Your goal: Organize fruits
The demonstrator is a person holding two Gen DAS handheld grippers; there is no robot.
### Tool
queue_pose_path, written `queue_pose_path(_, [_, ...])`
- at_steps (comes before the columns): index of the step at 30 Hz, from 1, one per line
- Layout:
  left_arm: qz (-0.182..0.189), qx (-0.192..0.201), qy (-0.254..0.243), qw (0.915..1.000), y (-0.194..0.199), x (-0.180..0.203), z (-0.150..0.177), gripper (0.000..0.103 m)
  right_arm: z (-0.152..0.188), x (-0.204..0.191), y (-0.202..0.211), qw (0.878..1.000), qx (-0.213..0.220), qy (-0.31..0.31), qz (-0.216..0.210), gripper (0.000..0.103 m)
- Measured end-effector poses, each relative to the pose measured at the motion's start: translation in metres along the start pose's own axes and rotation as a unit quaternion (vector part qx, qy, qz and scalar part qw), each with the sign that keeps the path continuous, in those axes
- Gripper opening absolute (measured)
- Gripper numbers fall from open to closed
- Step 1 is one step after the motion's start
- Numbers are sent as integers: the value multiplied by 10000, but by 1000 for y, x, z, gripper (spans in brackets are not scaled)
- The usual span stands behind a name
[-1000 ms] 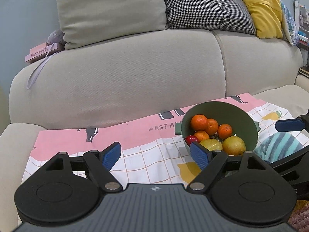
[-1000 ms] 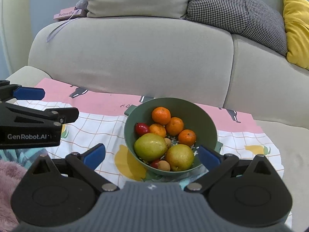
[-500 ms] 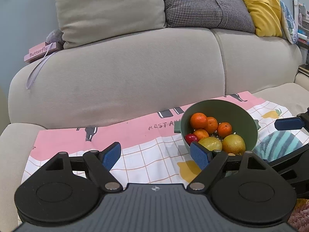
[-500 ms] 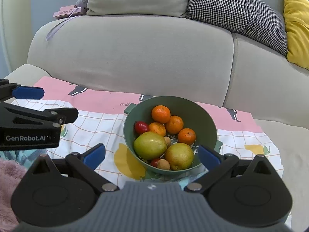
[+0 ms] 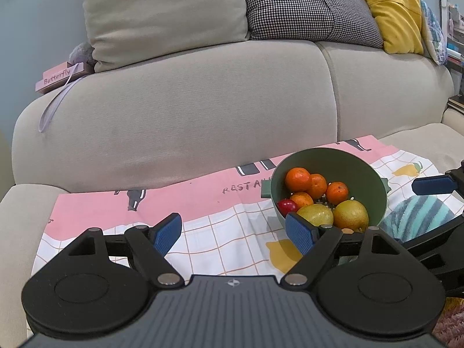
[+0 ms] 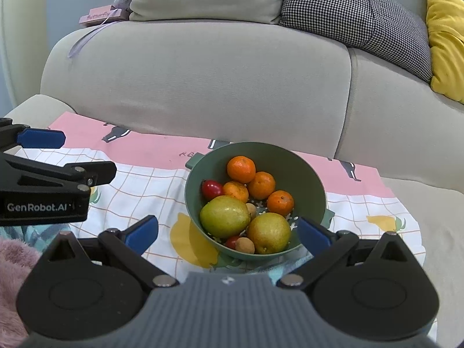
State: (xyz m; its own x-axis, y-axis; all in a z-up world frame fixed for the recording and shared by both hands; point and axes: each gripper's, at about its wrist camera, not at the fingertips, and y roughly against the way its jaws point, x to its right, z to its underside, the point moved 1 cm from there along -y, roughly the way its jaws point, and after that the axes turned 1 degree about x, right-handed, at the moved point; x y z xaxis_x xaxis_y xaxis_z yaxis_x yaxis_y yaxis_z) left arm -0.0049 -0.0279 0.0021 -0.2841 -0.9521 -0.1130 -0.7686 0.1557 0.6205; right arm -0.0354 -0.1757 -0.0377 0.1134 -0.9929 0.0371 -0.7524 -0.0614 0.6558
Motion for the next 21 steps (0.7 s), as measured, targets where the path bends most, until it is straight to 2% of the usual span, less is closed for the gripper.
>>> queue_pose_path(21, [-4,17,-13,10000,1,1,0,95,1,2,-2,10000,-40,-34,-4,99])
